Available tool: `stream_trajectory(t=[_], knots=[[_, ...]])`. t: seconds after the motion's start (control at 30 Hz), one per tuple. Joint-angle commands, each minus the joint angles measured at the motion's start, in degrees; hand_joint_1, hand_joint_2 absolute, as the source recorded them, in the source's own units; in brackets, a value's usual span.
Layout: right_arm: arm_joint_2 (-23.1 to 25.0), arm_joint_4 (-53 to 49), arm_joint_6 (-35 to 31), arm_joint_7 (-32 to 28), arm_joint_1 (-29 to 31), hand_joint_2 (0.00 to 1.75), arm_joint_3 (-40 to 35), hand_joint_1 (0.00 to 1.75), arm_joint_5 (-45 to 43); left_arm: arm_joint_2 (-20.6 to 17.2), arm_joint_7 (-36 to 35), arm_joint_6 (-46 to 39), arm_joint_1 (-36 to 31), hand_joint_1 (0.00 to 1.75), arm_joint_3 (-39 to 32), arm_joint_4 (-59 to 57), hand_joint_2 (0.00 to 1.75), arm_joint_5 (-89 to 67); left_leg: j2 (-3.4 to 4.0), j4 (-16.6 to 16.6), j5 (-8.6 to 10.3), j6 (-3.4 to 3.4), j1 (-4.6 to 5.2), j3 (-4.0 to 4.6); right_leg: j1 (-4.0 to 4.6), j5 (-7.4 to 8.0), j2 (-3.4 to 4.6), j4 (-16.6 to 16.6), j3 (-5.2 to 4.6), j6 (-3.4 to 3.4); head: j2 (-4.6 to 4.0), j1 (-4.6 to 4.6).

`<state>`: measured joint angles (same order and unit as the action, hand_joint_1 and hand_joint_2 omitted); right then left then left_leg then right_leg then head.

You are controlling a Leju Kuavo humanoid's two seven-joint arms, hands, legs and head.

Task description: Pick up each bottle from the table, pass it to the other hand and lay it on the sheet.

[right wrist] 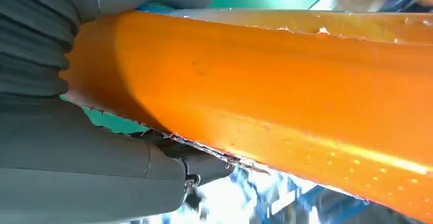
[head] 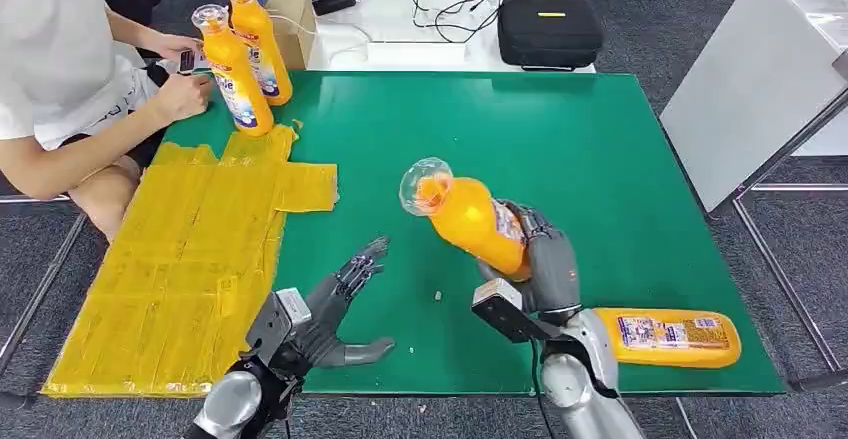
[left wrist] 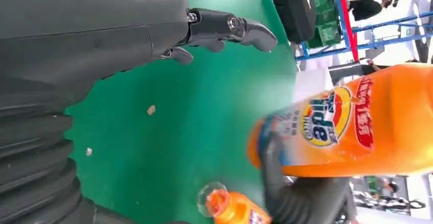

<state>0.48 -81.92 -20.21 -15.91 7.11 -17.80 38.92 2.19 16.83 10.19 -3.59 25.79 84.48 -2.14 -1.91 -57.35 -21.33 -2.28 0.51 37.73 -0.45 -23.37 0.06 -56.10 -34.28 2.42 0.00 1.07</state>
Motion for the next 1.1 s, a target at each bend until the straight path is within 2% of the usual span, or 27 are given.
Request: stream_trajectory(t=[0.03, 0.43, 0.87, 1.1], knots=[[4.07, 6.88, -0.90, -0.46, 2.01, 1.75, -11.37, 1.75, 0.99, -0.90, 0.86, -4.46, -3.80, 0.00, -0.52, 2.26, 1.75, -1.92, 0.29, -0.07, -0.17, 0.19, -0.13, -0.22, 0.14, -0.09, 0.15, 0.00, 0.22, -0.11, 0.00, 0.00], [6.00, 12.78, 2.14, -1.86, 4.01, 1.75, -17.22, 1.75, -1.61, -0.54, 1.43, -7.15, -4.64, 0.00, 0.15, 3.60, 1.75, -2.75, 0.26, -0.02, -0.14, 0.19, -0.13, -0.25, 0.13, -0.11, 0.12, 0.04, 0.27, -0.14, 0.00, -0.04], [5.82, 16.37, 1.85, -1.80, 4.66, 1.75, -16.50, 1.75, -4.22, -1.15, 2.79, -6.87, -3.03, 0.00, 2.60, 6.71, 1.75, -1.83, 0.23, -0.04, -0.18, 0.20, -0.14, -0.30, 0.16, -0.15, 0.07, 0.07, 0.35, -0.13, 0.00, -0.02], [6.66, 21.62, 3.10, -1.94, 6.08, 1.75, -16.02, 1.75, -6.36, -0.39, 4.09, -5.41, -3.22, 0.00, 1.81, 5.73, 1.75, 3.99, 0.20, 0.01, -0.11, 0.17, -0.12, -0.24, 0.13, -0.09, 0.08, 0.08, 0.28, -0.13, 0.00, 0.00]])
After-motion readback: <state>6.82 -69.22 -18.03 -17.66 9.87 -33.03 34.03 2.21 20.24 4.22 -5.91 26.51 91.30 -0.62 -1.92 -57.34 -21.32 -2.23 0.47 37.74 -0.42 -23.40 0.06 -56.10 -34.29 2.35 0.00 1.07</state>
